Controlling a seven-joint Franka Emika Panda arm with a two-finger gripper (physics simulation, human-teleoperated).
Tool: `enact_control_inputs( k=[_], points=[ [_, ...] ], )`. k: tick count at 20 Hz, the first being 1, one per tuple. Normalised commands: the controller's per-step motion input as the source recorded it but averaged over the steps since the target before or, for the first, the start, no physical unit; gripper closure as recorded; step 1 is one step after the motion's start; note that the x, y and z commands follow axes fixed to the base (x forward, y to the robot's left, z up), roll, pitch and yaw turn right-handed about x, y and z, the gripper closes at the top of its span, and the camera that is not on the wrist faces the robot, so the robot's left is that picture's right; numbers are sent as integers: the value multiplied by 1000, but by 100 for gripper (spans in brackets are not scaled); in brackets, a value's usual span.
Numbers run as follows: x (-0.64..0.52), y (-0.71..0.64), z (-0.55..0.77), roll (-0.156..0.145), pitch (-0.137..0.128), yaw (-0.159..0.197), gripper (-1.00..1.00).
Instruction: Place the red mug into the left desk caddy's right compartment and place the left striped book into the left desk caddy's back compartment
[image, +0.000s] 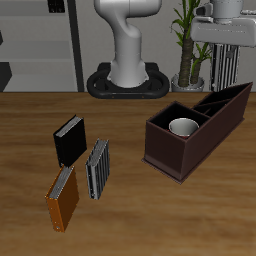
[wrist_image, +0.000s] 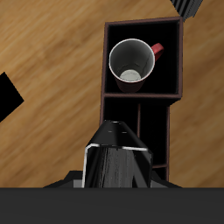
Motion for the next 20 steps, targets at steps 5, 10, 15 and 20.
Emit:
enact_control_inputs(
  k=[5,10,15,20],
  points=[
    [19,31,-9,2,-9,2,100],
    [33,7,-5,-5,-11,21,100],
    [78,-88,-21,-17,5,-10,100],
    [106,-150,-7,-34,2,-12,100]
  ],
)
